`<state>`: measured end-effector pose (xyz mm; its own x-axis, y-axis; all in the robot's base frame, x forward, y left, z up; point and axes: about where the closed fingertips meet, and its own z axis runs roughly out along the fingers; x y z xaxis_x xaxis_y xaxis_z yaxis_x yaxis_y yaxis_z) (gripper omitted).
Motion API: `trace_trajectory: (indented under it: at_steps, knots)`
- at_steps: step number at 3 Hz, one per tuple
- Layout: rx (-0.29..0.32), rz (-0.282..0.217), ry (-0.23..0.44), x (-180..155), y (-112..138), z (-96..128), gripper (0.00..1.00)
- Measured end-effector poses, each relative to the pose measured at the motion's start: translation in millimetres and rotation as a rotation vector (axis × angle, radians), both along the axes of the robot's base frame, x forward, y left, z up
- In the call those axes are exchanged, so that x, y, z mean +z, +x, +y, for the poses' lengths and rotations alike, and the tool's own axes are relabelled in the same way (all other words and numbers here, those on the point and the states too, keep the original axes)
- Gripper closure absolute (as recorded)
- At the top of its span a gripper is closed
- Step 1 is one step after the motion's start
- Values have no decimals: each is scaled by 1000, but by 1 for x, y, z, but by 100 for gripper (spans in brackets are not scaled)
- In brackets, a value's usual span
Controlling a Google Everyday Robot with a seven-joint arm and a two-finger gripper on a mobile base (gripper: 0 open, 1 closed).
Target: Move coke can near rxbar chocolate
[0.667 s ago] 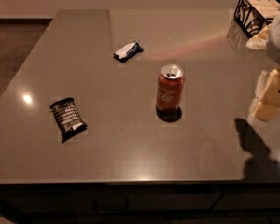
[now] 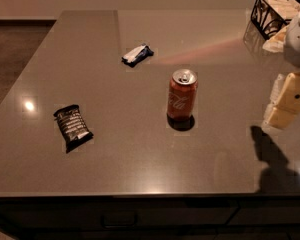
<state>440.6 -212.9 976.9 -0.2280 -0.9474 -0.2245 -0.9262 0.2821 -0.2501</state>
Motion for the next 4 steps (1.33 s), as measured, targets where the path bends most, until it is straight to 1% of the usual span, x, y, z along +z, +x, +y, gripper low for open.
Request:
trace_trajectory:
  at_steps: [1, 2, 3, 4]
  knots:
    - [2, 12, 58, -8, 11, 19, 0]
    - [7, 20, 129, -21, 26, 43, 0]
    - [-10, 30, 196, -37, 45, 66, 0]
    - [-16, 30, 262, -44, 57, 87, 0]
